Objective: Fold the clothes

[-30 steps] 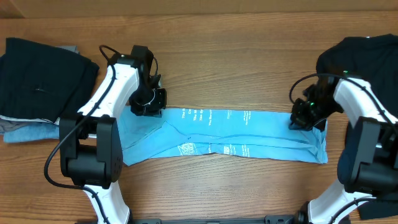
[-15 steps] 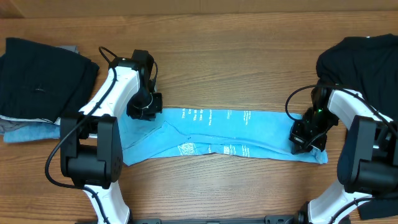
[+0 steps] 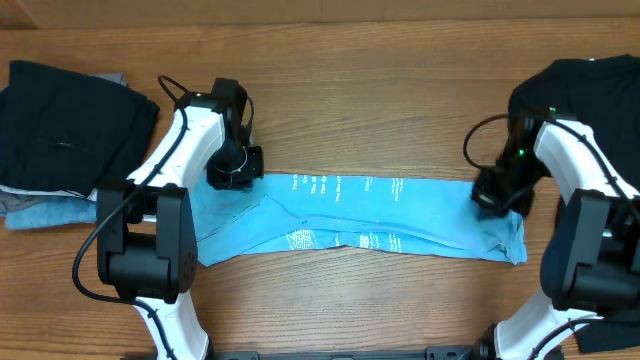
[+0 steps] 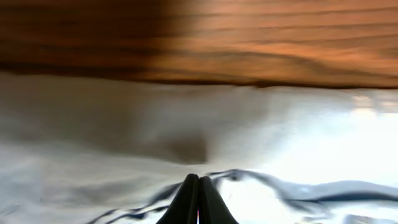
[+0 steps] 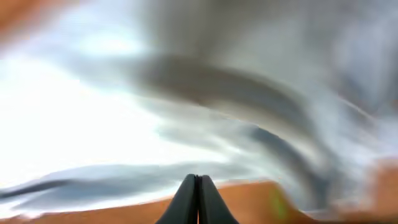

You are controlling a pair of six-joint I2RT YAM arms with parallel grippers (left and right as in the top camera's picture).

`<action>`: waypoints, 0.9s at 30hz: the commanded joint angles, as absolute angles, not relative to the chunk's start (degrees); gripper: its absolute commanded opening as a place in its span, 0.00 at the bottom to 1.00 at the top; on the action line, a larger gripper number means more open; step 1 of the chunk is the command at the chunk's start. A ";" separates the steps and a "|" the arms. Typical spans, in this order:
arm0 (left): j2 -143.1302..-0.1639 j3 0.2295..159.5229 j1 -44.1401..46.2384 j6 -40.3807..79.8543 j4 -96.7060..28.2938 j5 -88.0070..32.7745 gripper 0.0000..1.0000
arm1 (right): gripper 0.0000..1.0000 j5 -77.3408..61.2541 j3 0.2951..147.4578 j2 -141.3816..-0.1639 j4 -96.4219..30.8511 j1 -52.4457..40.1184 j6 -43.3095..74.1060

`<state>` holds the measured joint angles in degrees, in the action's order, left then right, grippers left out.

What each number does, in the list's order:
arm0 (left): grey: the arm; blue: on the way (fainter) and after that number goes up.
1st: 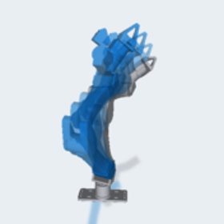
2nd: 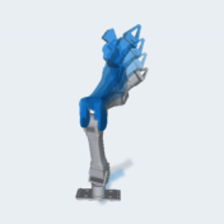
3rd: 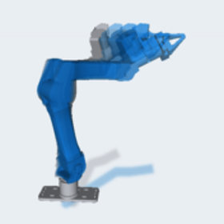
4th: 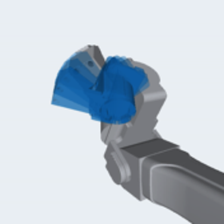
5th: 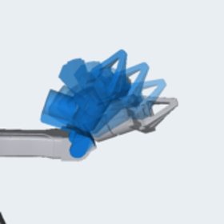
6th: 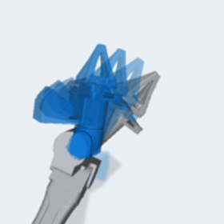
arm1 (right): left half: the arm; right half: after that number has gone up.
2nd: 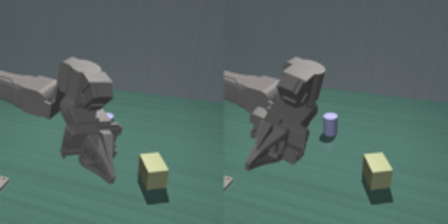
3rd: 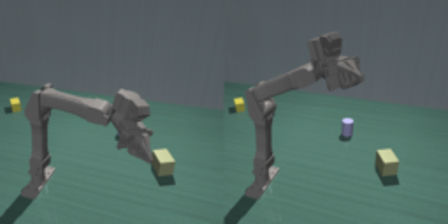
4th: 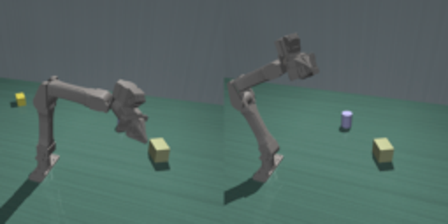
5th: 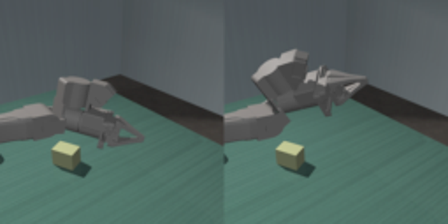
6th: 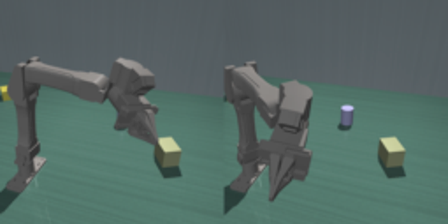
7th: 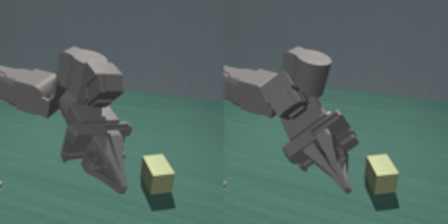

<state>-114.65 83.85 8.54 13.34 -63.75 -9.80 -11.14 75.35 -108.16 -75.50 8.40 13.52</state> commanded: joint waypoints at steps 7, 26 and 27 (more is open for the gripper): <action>-114.08 85.65 12.84 11.79 -53.63 -33.39 0.04 | 0.04 -30.33 76.51 -106.94 -62.41 -5.63 7.35; -114.08 79.35 28.91 14.85 -48.77 -20.23 0.04 | 0.04 -28.56 69.32 -106.94 -55.77 -15.53 7.42; -114.08 78.32 28.91 14.81 -48.23 -19.86 0.04 | 0.04 -28.56 68.12 -106.94 -54.61 -15.53 7.42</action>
<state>-114.65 81.01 28.62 13.76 -48.75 -23.42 -28.99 71.13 -108.16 -56.55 -15.42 7.81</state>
